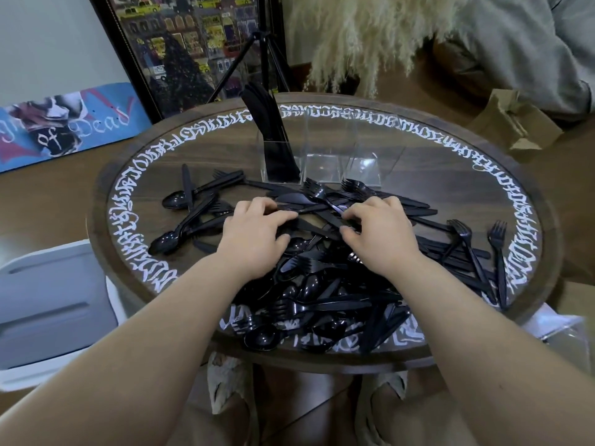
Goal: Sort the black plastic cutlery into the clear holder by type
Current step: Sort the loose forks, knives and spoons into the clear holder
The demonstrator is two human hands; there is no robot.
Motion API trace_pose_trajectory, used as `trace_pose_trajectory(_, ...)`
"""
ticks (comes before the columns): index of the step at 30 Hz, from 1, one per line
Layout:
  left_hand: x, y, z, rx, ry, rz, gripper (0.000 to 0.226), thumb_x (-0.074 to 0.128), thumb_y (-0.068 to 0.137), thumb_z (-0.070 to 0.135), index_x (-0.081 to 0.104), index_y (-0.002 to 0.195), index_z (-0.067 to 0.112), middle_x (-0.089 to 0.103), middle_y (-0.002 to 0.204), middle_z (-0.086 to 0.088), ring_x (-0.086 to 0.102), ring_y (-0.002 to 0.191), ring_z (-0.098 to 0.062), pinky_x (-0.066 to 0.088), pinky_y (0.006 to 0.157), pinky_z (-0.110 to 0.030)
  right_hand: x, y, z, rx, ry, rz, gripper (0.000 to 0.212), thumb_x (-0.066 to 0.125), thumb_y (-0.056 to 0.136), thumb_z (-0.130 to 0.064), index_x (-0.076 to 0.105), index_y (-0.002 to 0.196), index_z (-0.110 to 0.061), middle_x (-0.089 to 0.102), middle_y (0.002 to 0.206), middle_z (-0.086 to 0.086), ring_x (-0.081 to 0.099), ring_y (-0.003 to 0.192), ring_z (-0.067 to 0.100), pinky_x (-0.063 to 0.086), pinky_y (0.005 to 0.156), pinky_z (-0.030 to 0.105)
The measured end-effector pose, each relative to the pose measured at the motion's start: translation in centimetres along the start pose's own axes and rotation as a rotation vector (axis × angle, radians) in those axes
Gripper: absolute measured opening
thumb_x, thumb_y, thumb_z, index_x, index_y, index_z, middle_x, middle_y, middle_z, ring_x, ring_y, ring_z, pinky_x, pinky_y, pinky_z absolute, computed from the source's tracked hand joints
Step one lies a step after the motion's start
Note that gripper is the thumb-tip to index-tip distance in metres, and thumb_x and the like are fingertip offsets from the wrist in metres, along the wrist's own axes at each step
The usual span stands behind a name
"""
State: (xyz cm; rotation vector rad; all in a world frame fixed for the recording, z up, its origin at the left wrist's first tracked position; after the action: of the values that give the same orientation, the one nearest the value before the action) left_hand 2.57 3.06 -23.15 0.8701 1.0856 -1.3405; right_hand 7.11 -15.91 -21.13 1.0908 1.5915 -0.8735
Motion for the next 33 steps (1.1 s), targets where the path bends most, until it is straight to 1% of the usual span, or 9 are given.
trace_pose_trajectory(3,0.1,0.5,0.2,-0.006,0.001,-0.002,0.041,0.053,0.092,0.041,0.049,0.132,0.043,0.036,0.139,0.005,0.027,0.129,-0.023,0.031,0.105,-0.044,0.5,0.3,0.0,-0.009,0.001,-0.053,0.034,0.058,0.090,-0.046,0.065,0.117,-0.027,0.056,0.117,0.001,0.038,0.114,0.027,0.036,0.093,0.033)
trace_pose_trajectory(6,-0.3,0.8,0.1,-0.017,-0.026,0.032,0.032,0.059,0.089,0.040,0.059,0.121,0.040,0.043,0.131,0.007,0.030,0.126,-0.022,0.033,0.104,-0.042,1.1,0.6,-0.4,-0.016,-0.004,-0.094,0.045,0.060,0.085,-0.055,0.063,0.120,-0.027,0.055,0.115,0.002,0.038,0.113,0.027,0.040,0.095,0.036)
trace_pose_trajectory(9,-0.5,0.9,-0.2,-0.046,-0.035,0.055,0.028,0.060,0.088,0.040,0.062,0.116,0.034,0.046,0.129,0.006,0.032,0.125,-0.024,0.034,0.102,-0.041,1.6,0.9,-0.8,-0.031,-0.016,-0.107,0.044,0.061,0.086,-0.050,0.060,0.123,-0.026,0.055,0.117,0.002,0.039,0.114,0.027,0.040,0.094,0.036)
trace_pose_trajectory(14,-0.8,1.5,-0.9,-0.091,-0.090,0.153,0.032,0.051,0.093,0.034,0.058,0.124,0.031,0.046,0.133,0.002,0.032,0.126,-0.026,0.034,0.102,-0.043,1.8,1.2,-1.3,-0.070,0.008,-0.119,0.024,0.061,0.089,-0.036,0.066,0.110,-0.026,0.057,0.110,0.000,0.041,0.115,0.026,0.042,0.090,0.034)
trace_pose_trajectory(19,0.3,2.2,-0.4,-0.081,0.012,0.043,0.045,0.044,0.096,0.045,0.041,0.140,0.039,0.030,0.151,0.007,0.019,0.136,-0.024,0.025,0.105,-0.045,1.8,1.7,-1.2,-0.087,0.006,-0.130,0.021,0.059,0.090,-0.034,0.068,0.107,-0.026,0.060,0.106,-0.001,0.043,0.111,0.026,0.043,0.089,0.035)
trace_pose_trajectory(22,0.6,2.4,-0.5,-0.101,0.004,0.028,0.037,0.044,0.095,0.044,0.050,0.132,0.038,0.031,0.150,0.008,0.018,0.136,-0.023,0.022,0.106,-0.044,1.6,2.1,-1.0,-0.055,0.036,-0.115,0.024,0.058,0.088,-0.039,0.068,0.106,-0.025,0.061,0.103,-0.001,0.044,0.109,0.026,0.044,0.091,0.038)
trace_pose_trajectory(26,0.4,2.5,-0.6,-0.105,-0.028,0.049,0.026,0.052,0.092,0.040,0.060,0.116,0.033,0.040,0.142,0.012,0.023,0.133,-0.021,0.025,0.101,-0.043,2.0,2.8,-1.2,-0.020,0.022,-0.110,0.041,0.052,0.090,-0.050,0.061,0.123,-0.026,0.060,0.109,0.003,0.044,0.111,0.028,0.045,0.089,0.037)
trace_pose_trajectory(29,0.1,2.6,-0.9,-0.116,-0.049,0.051,0.022,0.057,0.090,0.037,0.063,0.111,0.031,0.045,0.135,0.013,0.026,0.132,-0.020,0.026,0.099,-0.041,2.4,3.2,-1.4,0.018,-0.002,-0.084,0.042,0.045,0.095,-0.046,0.058,0.127,-0.021,0.060,0.115,0.007,0.045,0.112,0.031,0.043,0.088,0.038)
trace_pose_trajectory(33,-0.3,2.5,-1.7,-0.143,-0.068,0.070,0.018,0.058,0.090,0.031,0.063,0.106,0.028,0.050,0.128,0.012,0.031,0.129,-0.020,0.029,0.097,-0.041,2.3,3.7,-1.4,0.065,-0.041,-0.028,0.038,0.049,0.094,-0.039,0.056,0.125,-0.018,0.056,0.119,0.009,0.044,0.113,0.031,0.044,0.090,0.039)
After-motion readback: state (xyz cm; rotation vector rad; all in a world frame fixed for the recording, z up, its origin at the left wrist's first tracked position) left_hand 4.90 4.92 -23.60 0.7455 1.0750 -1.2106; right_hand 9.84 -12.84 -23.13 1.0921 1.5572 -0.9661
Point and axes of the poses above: each hand's wrist, its own y-axis towards the middle knuckle, its own x-axis out of the palm, z = x × y, the point moved 4 cm from there along y, towards the middle knuckle
